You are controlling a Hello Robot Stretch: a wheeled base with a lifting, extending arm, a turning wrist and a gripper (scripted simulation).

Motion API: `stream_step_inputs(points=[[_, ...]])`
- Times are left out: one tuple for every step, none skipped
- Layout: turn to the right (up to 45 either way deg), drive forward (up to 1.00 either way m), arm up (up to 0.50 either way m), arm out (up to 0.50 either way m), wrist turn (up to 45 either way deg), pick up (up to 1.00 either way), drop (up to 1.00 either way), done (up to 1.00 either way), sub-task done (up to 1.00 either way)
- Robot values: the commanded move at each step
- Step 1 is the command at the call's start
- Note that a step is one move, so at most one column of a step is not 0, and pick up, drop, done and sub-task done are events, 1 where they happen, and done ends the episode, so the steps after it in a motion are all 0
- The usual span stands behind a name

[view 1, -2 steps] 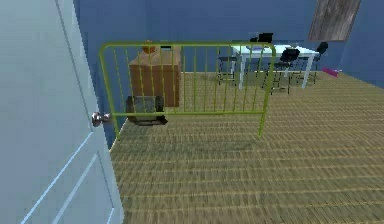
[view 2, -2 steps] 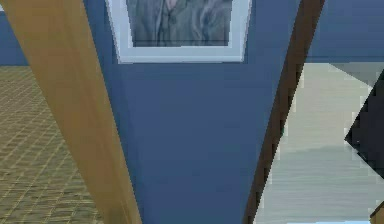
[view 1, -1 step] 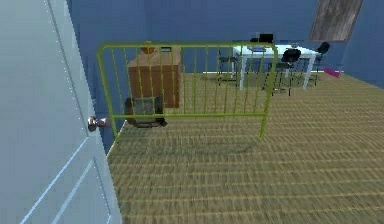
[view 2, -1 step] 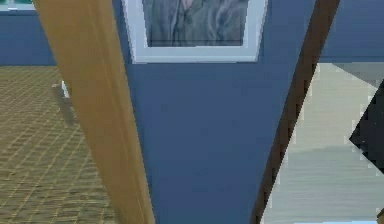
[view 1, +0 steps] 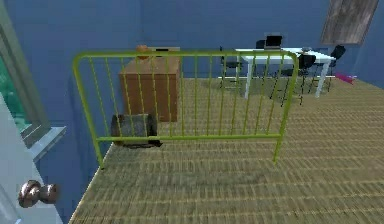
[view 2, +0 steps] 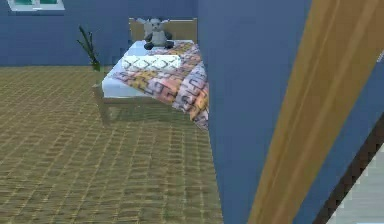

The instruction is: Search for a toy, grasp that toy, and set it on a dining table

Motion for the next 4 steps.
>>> stream_step_inputs(points=[[45.0,0.0,0.0,0.0,0.0,0.0,0.0,0.0,0.0],[6.0,0.0,0.0,0.0,0.0,0.0,0.0,0.0,0.0],[0.0,1.0,0.0,0.0,0.0,0.0,0.0,0.0,0.0],[0.0,1.0,0.0,0.0,0.0,0.0,0.0,0.0,0.0]])
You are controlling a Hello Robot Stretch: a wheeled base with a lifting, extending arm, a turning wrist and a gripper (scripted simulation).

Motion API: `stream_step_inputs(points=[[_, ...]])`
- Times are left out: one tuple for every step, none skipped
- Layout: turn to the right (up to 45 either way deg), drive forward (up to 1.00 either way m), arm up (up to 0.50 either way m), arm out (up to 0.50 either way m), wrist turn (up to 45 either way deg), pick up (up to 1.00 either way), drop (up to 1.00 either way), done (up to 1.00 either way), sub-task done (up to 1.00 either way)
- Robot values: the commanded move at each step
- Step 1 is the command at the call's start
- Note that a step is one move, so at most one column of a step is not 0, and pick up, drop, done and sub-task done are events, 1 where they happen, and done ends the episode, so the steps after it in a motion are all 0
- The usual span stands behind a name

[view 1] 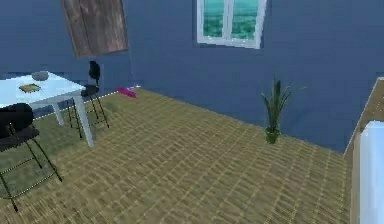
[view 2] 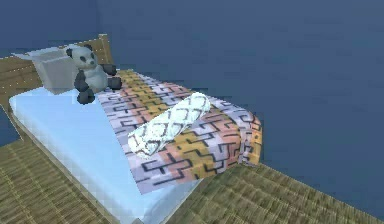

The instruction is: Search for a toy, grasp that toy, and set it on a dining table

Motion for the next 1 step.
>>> stream_step_inputs(points=[[6.0,0.0,0.0,0.0,0.0,0.0,0.0,0.0,0.0]])
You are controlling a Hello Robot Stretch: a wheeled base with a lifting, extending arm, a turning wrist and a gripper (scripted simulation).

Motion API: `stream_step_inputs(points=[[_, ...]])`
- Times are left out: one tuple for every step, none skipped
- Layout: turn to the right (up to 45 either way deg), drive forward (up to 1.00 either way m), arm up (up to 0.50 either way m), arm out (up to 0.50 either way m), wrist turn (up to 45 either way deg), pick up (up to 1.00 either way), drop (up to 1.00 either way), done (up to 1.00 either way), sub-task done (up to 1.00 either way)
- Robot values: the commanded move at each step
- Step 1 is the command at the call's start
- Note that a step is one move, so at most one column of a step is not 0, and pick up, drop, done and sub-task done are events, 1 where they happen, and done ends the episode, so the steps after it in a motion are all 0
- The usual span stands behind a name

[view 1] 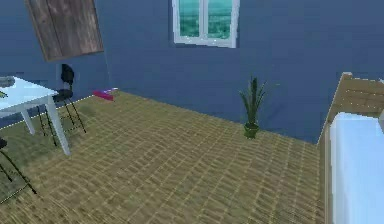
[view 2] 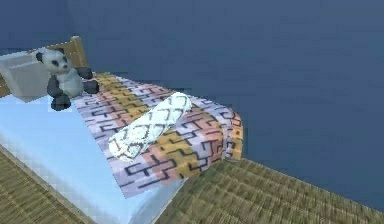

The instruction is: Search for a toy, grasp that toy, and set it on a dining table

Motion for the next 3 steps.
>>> stream_step_inputs(points=[[0.0,0.3,0.0,0.0,0.0,0.0,0.0,0.0,0.0],[30.0,0.0,0.0,0.0,0.0,0.0,0.0,0.0,0.0],[0.0,0.65,0.0,0.0,0.0,0.0,0.0,0.0,0.0]])
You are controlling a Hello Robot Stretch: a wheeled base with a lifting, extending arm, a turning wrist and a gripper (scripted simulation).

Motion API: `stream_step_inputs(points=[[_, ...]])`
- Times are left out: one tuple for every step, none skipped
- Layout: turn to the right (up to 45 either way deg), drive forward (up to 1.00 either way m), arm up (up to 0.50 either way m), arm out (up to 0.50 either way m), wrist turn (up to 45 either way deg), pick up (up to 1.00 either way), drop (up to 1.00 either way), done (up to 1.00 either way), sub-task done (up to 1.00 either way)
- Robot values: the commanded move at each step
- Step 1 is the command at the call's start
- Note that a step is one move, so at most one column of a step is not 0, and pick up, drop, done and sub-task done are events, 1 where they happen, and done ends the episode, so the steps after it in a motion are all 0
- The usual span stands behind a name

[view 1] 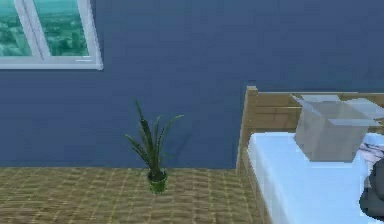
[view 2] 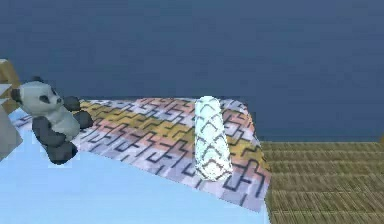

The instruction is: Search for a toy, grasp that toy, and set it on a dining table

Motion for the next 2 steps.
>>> stream_step_inputs(points=[[-33.0,0.0,0.0,0.0,0.0,0.0,0.0,0.0,0.0],[45.0,0.0,0.0,0.0,0.0,0.0,0.0,0.0,0.0]])
